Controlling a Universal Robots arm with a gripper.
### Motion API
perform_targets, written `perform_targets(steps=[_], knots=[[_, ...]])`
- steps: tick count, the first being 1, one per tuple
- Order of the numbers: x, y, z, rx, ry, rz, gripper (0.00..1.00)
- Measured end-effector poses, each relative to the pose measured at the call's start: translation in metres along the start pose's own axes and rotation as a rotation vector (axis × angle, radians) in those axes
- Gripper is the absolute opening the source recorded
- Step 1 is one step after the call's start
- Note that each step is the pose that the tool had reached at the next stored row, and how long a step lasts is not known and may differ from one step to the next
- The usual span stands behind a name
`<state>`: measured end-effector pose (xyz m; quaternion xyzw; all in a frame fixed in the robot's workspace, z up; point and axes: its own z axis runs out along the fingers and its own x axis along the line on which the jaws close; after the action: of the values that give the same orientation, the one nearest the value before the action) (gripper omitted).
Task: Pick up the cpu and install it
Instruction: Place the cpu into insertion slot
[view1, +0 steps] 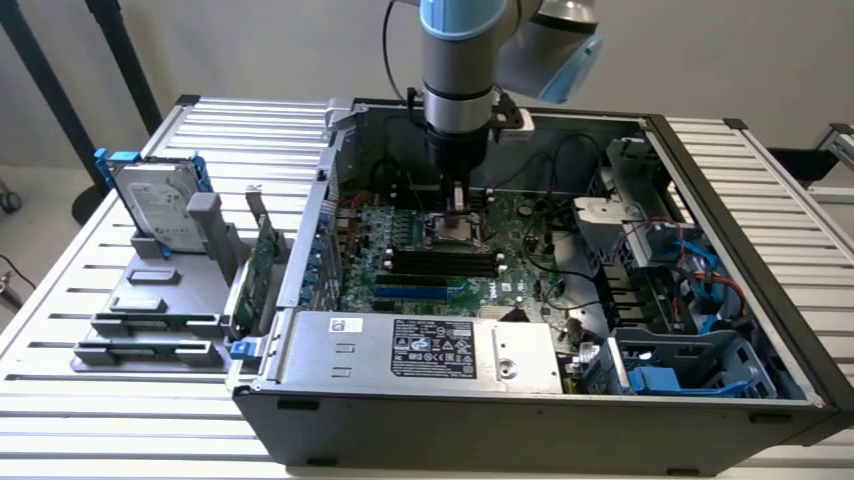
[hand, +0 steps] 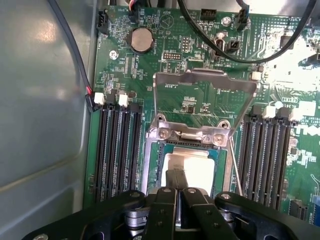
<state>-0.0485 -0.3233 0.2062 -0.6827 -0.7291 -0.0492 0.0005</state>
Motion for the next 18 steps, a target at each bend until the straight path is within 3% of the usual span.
perform_targets(steps=[4,18], knots=[[-0.0003,0.0000,0.0021,-0.0085,-0.0008,-0.006,0.11],[0.0000,-0.0015,0.0011,-0.0096,0.0050,-0.011,0.11]])
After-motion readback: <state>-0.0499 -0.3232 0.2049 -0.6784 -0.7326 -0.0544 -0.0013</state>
